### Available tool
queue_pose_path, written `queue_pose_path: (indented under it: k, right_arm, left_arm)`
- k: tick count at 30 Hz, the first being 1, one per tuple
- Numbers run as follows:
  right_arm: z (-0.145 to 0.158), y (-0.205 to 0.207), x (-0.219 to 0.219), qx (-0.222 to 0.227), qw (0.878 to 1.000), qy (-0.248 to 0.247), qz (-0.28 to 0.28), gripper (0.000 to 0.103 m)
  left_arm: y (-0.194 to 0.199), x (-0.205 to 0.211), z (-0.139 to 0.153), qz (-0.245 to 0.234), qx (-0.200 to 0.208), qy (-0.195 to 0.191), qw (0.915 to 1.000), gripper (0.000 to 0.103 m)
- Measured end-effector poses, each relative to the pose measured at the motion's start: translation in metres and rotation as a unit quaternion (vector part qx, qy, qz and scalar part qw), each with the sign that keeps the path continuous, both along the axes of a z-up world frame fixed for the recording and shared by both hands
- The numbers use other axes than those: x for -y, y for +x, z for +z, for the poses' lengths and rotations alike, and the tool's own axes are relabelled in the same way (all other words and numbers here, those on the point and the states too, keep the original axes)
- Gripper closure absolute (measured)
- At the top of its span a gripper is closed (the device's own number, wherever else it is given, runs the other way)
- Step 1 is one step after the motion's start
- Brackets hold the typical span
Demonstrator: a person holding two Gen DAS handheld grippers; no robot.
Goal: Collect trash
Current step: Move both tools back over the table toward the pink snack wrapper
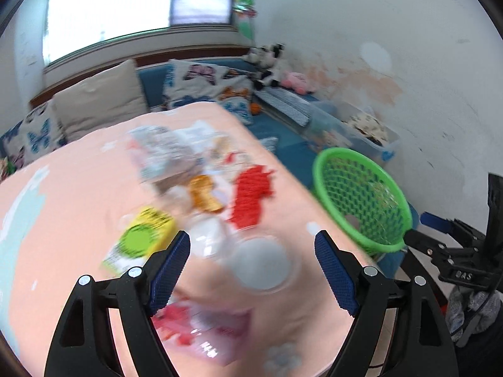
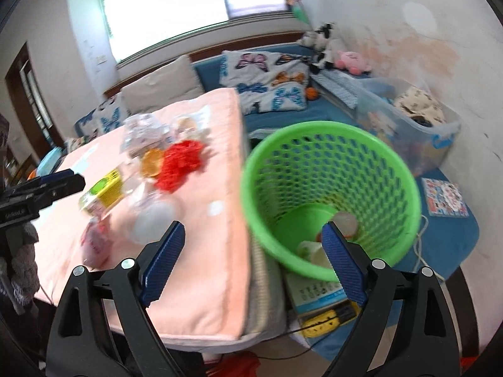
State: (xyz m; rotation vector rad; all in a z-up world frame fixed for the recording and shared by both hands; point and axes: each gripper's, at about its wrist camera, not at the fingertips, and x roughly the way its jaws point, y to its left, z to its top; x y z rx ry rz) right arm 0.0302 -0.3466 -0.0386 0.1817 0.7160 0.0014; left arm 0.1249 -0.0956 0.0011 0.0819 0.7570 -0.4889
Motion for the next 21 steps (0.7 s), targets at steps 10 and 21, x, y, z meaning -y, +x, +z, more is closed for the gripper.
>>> queue_pose_path:
  k: [10,21]
  right_arm:
    - [-0.012,0.017,-0.061,-0.017,0.996,-0.006,0.083,0.013]
    - [-0.041,0.051,-0.106,-0.051,0.989,-0.013,0.142,0.007]
  left_arm:
    - [0.003,-0.075,-0.008,0.081,-0.008,-0.019,0.9965,0.024]
    - [0.004,-0.108,-0.039,0.103,-0.046,-0.024,0.9933,0.024]
